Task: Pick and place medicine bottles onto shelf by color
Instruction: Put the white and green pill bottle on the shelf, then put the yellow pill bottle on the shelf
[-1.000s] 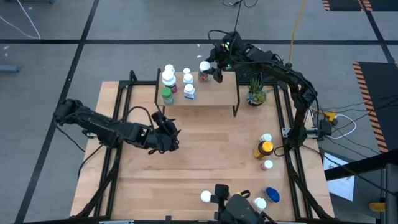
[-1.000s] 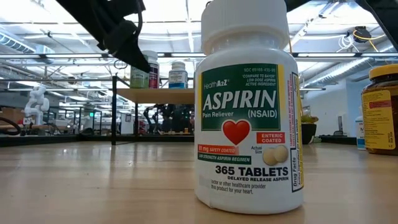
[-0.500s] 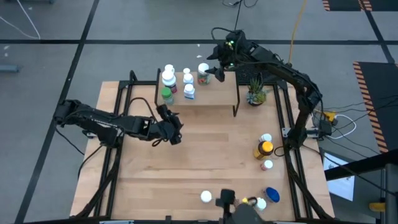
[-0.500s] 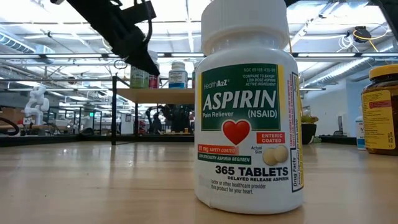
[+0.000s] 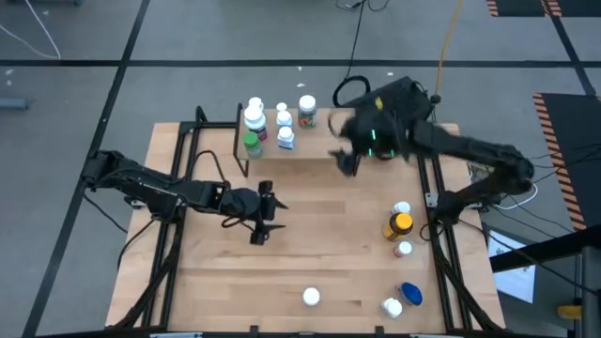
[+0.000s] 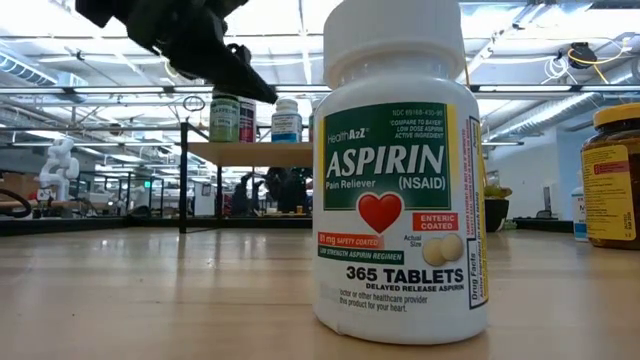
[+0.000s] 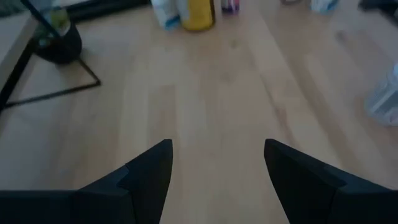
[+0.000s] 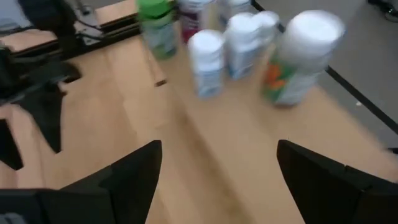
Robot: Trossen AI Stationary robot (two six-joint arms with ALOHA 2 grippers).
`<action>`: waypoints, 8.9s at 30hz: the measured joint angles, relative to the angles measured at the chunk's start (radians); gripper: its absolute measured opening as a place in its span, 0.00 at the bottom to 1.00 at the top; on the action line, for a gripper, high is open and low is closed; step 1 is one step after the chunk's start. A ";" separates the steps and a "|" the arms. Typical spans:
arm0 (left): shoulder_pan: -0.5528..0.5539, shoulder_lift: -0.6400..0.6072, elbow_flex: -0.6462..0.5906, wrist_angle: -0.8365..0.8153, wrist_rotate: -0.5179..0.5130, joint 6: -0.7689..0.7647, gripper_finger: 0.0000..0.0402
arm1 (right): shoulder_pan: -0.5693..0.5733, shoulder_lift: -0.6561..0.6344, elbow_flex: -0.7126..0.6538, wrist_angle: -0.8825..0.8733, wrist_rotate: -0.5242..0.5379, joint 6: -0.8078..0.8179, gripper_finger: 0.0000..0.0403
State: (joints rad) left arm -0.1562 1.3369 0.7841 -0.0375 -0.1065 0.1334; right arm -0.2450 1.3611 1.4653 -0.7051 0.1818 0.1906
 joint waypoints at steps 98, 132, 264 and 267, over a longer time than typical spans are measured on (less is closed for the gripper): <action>-0.082 0.431 0.256 0.505 0.293 -0.083 0.52 | 0.267 -0.428 -0.720 1.064 -0.042 -0.245 0.78; 0.510 0.311 0.435 0.116 -0.027 0.022 0.53 | 0.318 -0.516 -0.720 1.036 0.057 -0.442 0.78; 0.153 1.398 1.527 0.370 0.371 0.009 0.55 | 0.556 -0.590 -0.720 0.971 0.001 -0.581 0.78; 0.155 1.376 1.526 0.313 0.371 -0.007 0.56 | 0.556 -0.590 -0.720 0.967 0.002 -0.581 0.78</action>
State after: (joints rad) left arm -0.0009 2.7129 2.3100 0.2753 0.2645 0.1262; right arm 0.3111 0.7712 0.7448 0.2619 0.1841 -0.3906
